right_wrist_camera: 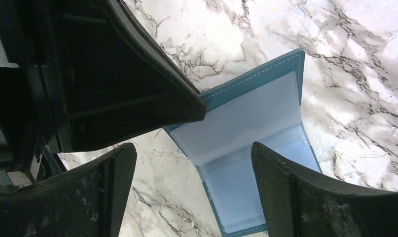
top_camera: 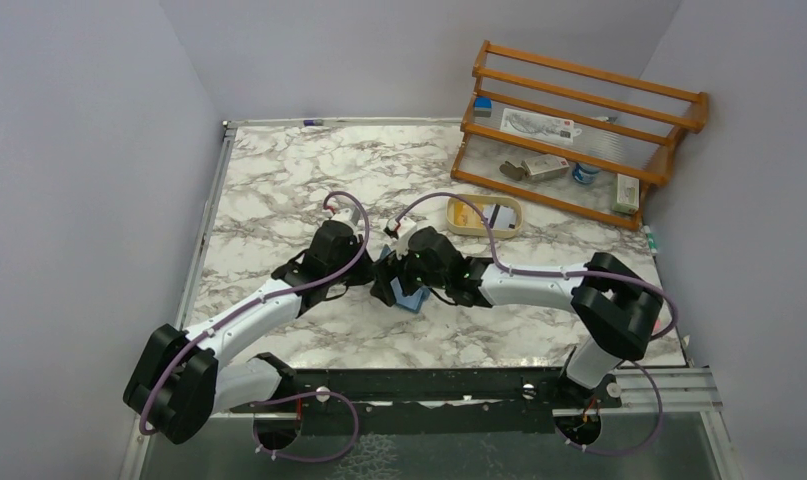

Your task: Take the credit cards out of the card holder

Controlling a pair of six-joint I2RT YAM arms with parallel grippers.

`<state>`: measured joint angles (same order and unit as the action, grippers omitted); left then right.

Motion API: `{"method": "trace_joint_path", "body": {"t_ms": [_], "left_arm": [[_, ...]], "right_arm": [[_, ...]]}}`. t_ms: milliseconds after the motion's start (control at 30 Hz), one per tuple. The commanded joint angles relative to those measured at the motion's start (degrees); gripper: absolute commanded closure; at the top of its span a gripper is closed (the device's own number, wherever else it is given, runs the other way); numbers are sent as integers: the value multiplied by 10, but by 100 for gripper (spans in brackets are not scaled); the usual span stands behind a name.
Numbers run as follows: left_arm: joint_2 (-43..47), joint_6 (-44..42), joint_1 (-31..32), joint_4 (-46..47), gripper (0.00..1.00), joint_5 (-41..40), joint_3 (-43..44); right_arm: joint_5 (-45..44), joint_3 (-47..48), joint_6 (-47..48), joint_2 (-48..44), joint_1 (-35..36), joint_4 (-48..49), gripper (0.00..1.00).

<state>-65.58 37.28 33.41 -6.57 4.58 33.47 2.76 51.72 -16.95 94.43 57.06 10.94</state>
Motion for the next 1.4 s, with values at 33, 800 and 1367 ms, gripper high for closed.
{"method": "trace_joint_path", "body": {"t_ms": [33,800,1367], "left_arm": [[12,4,0,-5,100,-11,19],[6,0,0,-11,100,-13,21],[10,-5,1,-19,100,-17,24]], "right_arm": [[19,10,-11,9,-8,27,9],[59,9,-44,14,-83,20,11],[32,114,-53,109,-85,-85,11]]}}
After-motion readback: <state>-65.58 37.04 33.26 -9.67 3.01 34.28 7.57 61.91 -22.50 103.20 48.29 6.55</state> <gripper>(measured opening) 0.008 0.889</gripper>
